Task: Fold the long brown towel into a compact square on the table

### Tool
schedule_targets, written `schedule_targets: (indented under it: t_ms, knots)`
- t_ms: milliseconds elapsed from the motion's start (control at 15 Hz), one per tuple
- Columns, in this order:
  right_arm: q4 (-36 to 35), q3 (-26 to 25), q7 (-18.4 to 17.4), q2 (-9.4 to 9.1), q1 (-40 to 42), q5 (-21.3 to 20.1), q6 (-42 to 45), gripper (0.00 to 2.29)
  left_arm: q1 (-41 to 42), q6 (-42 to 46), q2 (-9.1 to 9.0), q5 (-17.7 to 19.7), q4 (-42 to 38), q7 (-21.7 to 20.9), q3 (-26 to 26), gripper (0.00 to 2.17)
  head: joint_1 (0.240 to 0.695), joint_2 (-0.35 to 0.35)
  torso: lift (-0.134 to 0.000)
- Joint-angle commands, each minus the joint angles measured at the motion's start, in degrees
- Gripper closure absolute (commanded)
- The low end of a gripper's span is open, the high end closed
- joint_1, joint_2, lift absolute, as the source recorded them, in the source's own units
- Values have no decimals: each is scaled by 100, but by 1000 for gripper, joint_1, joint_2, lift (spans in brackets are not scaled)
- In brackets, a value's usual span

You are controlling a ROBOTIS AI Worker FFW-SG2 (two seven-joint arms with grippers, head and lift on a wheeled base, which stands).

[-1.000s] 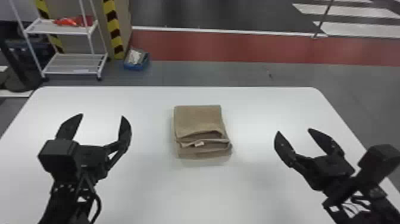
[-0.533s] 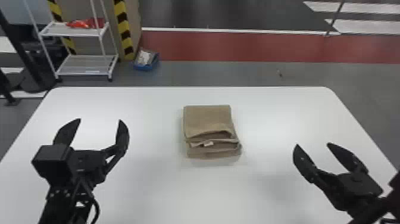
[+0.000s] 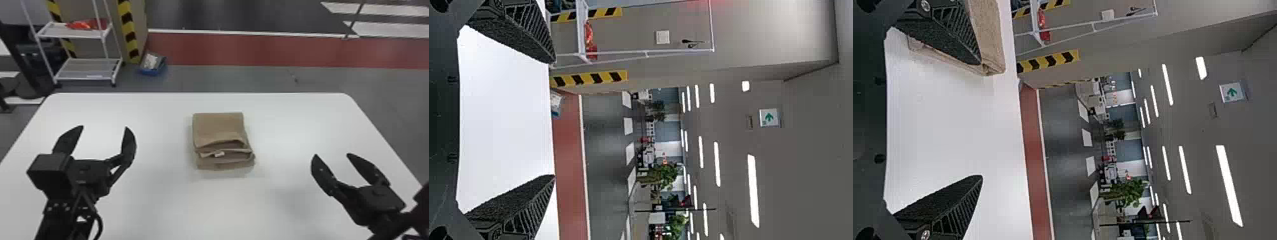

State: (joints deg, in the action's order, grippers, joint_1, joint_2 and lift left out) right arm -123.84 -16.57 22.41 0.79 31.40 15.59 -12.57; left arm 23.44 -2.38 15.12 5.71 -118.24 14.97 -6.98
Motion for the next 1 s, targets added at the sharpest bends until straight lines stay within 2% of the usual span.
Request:
schedule_targets:
  t_ms: [0, 933]
  knots:
    - [1, 14, 0, 0, -2, 23, -5, 70, 12, -39, 0, 0, -33, -3, -23, 70, 695, -62, -128]
    - [-17, -4, 9, -18, 94, 93, 294, 70, 3, -39, -9, 0, -42, -117, -32, 70, 695, -70, -128]
